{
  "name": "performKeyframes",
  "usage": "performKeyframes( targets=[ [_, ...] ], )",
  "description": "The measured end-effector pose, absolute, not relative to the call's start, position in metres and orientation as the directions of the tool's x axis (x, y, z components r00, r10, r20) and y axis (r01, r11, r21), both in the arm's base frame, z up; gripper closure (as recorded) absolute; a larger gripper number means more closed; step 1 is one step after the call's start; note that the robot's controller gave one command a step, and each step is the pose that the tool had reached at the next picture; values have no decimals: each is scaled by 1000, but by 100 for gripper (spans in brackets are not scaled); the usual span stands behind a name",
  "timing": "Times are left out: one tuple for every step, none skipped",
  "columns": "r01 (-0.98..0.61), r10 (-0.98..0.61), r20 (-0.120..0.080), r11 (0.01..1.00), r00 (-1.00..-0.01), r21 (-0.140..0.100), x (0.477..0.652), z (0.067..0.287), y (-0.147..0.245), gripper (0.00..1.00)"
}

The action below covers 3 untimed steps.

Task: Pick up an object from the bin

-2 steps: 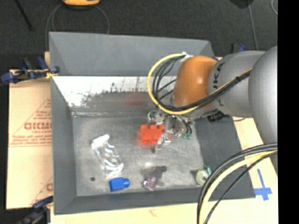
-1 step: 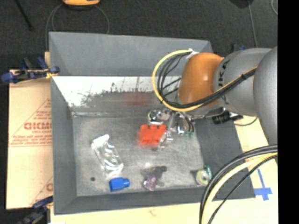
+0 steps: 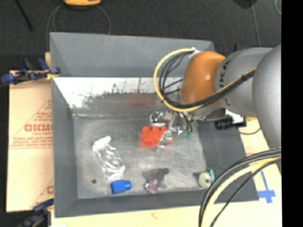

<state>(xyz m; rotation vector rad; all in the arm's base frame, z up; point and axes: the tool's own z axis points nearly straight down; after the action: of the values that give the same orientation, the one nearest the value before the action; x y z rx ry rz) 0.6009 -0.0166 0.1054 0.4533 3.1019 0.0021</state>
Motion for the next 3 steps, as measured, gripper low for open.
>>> performKeyframes(
  targets=[
    [410, 410, 3, 912, -912, 2, 601, 77, -18, 0],
    [513, 513, -12, 858, -858, 3, 591, 78, -16, 0],
    [511, 511, -13, 860, -860, 6, 592, 78, -14, 100]
  ],
)
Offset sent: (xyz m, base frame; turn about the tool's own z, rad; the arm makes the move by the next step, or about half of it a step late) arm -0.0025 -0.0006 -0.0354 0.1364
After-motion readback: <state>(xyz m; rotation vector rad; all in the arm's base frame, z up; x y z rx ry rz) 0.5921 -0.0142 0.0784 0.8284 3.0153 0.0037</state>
